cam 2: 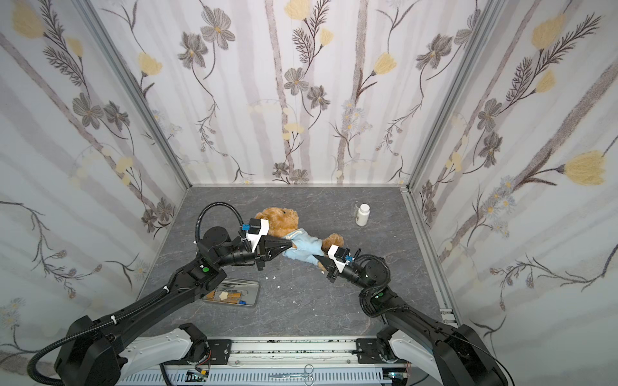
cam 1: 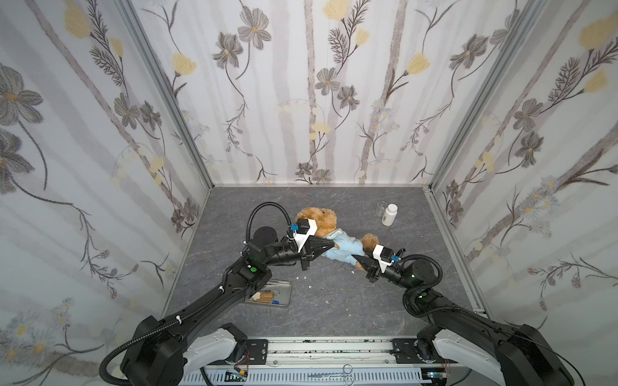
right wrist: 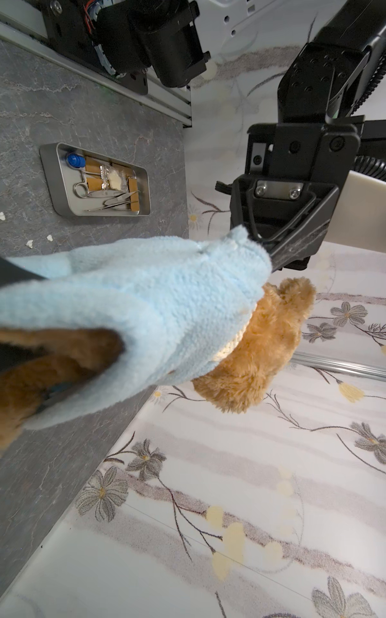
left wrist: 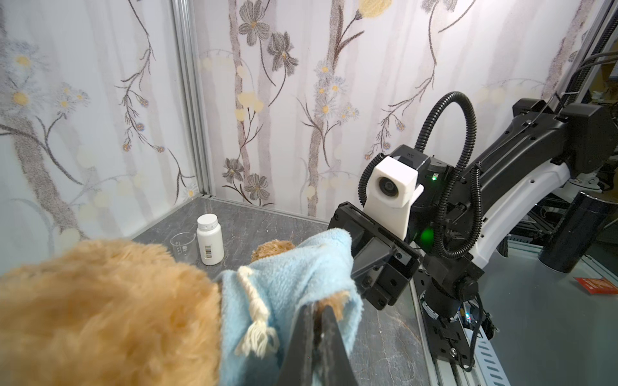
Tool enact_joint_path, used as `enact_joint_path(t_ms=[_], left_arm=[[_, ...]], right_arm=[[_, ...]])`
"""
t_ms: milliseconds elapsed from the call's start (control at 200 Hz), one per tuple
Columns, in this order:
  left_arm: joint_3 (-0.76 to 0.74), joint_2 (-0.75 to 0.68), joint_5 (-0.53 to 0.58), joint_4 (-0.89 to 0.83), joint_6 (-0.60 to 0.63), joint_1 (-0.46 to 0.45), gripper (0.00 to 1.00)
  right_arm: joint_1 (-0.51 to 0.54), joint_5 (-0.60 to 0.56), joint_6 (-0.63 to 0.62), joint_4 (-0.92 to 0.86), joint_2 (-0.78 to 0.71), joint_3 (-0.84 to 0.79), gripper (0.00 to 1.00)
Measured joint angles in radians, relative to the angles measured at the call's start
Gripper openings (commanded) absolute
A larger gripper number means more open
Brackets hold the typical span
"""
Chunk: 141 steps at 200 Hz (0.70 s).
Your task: Dress the teddy bear
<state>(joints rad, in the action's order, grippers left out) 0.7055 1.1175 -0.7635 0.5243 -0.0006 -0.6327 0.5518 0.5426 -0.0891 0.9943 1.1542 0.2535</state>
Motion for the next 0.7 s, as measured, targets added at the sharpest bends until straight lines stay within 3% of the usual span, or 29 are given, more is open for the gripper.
enact_joint_path(t_ms=[390, 704], left_arm=[[0.133, 0.066, 0.211, -0.288, 0.307, -0.108, 0.36], [0.193, 0.111, 0.364, -0.369, 0.394, -0.145, 0.37]], right_arm=[[0.039, -0.077, -0.1, -0.195, 0.0, 0.071, 0.0], [0.089, -0.112, -0.206, -0.307, 0.019, 0.115, 0.0]])
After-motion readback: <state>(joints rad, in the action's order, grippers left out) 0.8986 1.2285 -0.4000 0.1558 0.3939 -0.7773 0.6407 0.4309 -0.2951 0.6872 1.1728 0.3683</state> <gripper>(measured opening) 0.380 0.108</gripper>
